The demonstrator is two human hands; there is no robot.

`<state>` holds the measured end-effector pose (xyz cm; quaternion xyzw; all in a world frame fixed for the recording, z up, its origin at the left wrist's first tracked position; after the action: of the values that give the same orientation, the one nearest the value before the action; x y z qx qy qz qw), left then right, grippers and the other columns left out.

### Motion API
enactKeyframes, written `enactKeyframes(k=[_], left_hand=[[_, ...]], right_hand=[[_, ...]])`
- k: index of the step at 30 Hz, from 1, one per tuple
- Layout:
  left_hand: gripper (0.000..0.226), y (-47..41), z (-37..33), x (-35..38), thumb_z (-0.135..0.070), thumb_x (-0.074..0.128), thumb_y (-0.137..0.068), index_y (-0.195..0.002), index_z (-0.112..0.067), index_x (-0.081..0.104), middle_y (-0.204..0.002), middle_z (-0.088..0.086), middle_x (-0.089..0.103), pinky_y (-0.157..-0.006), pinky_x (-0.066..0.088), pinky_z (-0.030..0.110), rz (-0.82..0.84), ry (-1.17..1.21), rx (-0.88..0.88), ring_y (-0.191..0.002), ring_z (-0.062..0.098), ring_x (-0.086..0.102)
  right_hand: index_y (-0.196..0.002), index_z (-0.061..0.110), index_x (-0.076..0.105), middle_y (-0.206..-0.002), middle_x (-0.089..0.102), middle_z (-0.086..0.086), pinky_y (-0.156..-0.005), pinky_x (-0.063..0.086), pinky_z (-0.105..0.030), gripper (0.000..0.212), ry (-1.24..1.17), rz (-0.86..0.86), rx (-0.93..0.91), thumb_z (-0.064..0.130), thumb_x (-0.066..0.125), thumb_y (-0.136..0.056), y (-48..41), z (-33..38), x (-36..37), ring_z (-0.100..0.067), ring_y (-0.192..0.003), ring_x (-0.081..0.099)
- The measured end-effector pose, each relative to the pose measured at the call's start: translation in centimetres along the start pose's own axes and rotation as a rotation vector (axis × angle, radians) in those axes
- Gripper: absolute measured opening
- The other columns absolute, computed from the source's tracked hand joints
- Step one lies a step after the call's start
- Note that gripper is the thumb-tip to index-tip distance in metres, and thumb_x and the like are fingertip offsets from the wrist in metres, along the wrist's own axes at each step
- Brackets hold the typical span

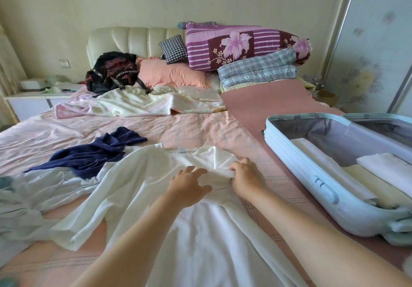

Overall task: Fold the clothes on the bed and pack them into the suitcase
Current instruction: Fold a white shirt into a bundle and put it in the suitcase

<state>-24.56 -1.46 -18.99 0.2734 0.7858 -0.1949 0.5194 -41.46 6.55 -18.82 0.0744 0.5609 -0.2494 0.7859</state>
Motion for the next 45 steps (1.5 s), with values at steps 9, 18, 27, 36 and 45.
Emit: enactKeyframes(k=[9,18,27,36,45], left_hand=[[0.026,-1.2,5.6,-4.5,-0.017,0.046,-0.088,-0.108,-0.008,0.061,-0.095,0.01,0.065,-0.074,0.047,0.032,-0.246,0.306,-0.405,-0.092,0.031,0.062],[0.053,-1.5,8.5,-5.4,-0.025,0.056,-0.088,-0.138,-0.026,0.04,-0.132,0.005,0.047,-0.101,0.035,0.037,-0.304,-0.328,-0.208,-0.123,0.027,0.046],[0.052,-5.2,12.5,-2.6,-0.051,0.02,-0.1,-0.138,-0.03,0.049,-0.142,0.004,0.049,-0.103,0.032,0.043,0.134,-0.513,-0.267,-0.13,0.027,0.045],[0.036,-8.1,14.5,-2.8,-0.03,0.036,-0.102,-0.135,-0.029,0.049,-0.131,0.005,0.056,-0.107,0.03,0.04,-0.095,-0.359,-0.122,-0.121,0.029,0.05],[0.032,-9.6,13.8,-5.0,-0.004,0.054,-0.091,-0.119,-0.019,0.06,-0.118,0.006,0.051,-0.093,0.045,0.037,-0.282,-0.507,-0.204,-0.109,0.029,0.053]], right_hand=[[-0.14,0.027,0.047,-0.138,0.055,-0.001,-0.09,0.044,-0.013,0.061,-0.709,-0.101,-0.149,-0.004,0.059,-0.089,-5.2,6.0,-2.9,-0.013,-0.121,0.06],[-0.144,0.027,0.049,-0.15,0.048,-0.004,-0.107,0.04,-0.031,0.051,-0.136,0.191,-0.134,0.012,0.046,-0.095,-4.7,5.1,3.7,-0.025,-0.133,0.049],[-0.141,0.028,0.048,-0.145,0.049,-0.001,-0.104,0.035,-0.038,0.046,0.181,0.148,-0.077,0.028,0.044,-0.095,-8.0,3.5,4.3,-0.026,-0.129,0.05],[-0.142,0.028,0.044,-0.138,0.039,-0.007,-0.079,0.047,-0.037,0.043,0.147,0.047,-0.114,0.016,0.041,-0.101,-14.8,3.6,6.0,-0.032,-0.103,0.062],[-0.127,0.012,0.054,-0.131,0.047,-0.01,-0.085,0.044,-0.035,0.037,0.512,-0.116,-0.068,0.007,0.055,-0.091,-16.9,5.3,5.4,-0.028,-0.113,0.057]])
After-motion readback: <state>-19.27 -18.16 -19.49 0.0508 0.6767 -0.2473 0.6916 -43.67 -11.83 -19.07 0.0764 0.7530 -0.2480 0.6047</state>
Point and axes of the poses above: each hand's wrist, its own y-axis away from the middle knuckle, its own x-axis out of the palm, z = x × y, the point moved 5 cm from there along -y, towards the middle knuckle
